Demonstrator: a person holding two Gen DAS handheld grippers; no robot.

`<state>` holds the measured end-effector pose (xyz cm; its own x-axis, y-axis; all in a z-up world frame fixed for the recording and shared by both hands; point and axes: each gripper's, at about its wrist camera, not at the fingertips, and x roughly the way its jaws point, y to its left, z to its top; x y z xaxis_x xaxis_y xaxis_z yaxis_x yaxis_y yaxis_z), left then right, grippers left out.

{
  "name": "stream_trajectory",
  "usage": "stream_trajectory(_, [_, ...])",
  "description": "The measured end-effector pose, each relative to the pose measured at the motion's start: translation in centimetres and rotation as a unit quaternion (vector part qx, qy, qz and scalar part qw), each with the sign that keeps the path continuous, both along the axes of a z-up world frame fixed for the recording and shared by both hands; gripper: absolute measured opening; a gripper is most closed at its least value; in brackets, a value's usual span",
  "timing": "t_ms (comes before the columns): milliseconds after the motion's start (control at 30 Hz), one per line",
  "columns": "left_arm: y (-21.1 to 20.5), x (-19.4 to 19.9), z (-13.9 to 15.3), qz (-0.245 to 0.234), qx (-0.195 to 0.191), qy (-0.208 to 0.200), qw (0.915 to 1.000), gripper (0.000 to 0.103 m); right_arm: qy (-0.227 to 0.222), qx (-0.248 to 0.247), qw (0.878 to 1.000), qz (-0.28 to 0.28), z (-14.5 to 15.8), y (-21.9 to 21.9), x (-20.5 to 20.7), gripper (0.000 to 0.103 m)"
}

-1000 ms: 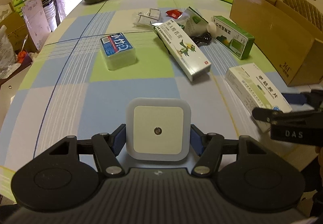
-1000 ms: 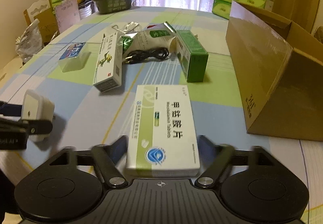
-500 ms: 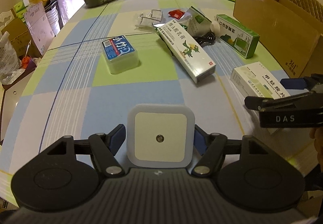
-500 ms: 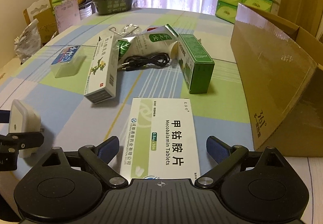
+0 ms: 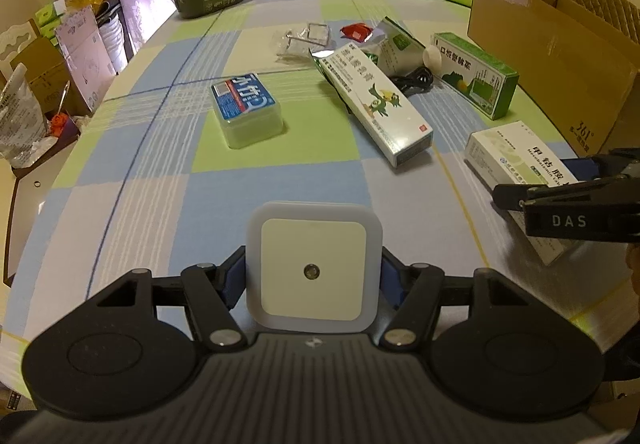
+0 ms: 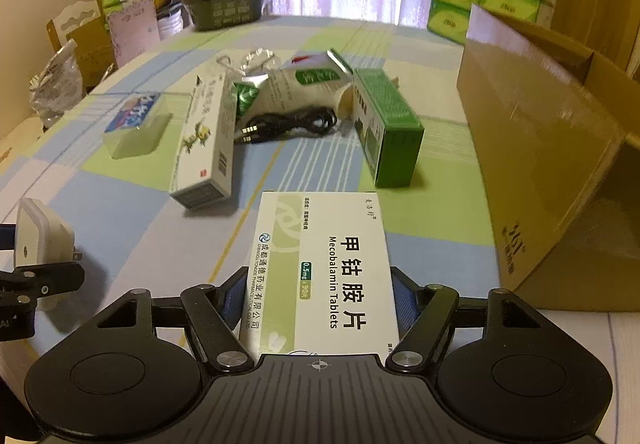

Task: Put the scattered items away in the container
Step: 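Carry the night light with the left tool while the right tool carries the medicine box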

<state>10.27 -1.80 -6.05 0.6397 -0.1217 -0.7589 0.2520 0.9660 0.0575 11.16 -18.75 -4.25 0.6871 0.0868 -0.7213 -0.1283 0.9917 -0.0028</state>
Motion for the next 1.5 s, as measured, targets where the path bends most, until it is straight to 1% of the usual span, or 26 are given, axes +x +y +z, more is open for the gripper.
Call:
stream_trajectory(267, [-0.8,-0.7,2.5,-0.016,-0.007,-0.023,0.9996,0.061,-0.038,0.002,0.999,-0.01,3.7,-0.4,-1.9,0.073])
stream_trajectory(500, [-3.4,-0.8,5.7,-0.053,-0.017,-0.051,0.9972,0.061,-0.089,-0.005,0.996,-0.026,8.9,-2.1,-3.1,0.073])
stream_trajectory(667, [-6.9,0.1,8.2,-0.089,-0.026,-0.078,0.9926,0.061,-0.128,-0.008,0.99,-0.055,12.9,-5.3,-3.2,0.073])
stream_trajectory(867, [-12.4,2.1,11.1,-0.138,-0.05,-0.102,0.9839,0.061,-0.155,-0.025,0.982,-0.1,16.0,-11.2,-1.9,0.073])
stream_trajectory(1000, [-16.7,3.3,12.4,-0.171,-0.061,-0.115,0.9767,0.061,-0.158,-0.031,0.979,-0.123,16.4,-15.0,-0.6,0.073])
stream_trajectory(1167, [-21.8,5.0,13.2,-0.205,-0.067,-0.121,0.9689,0.061,-0.152,-0.024,0.978,-0.144,15.6,-19.4,0.6,0.073])
stream_trajectory(1333, [-26.1,6.6,12.9,-0.238,-0.075,-0.118,0.9612,0.061,-0.139,-0.004,0.978,-0.155,14.3,-22.6,1.6,0.073])
stream_trajectory(1400, [-27.3,7.3,12.5,-0.247,-0.083,-0.109,0.9593,0.061,-0.135,0.0,0.978,-0.156,13.8,-23.3,1.7,0.073])
stream_trajectory(1500, [-29.0,8.3,11.6,-0.26,-0.079,-0.104,0.9568,0.061,-0.132,0.001,0.979,-0.155,13.1,-23.9,2.0,0.073])
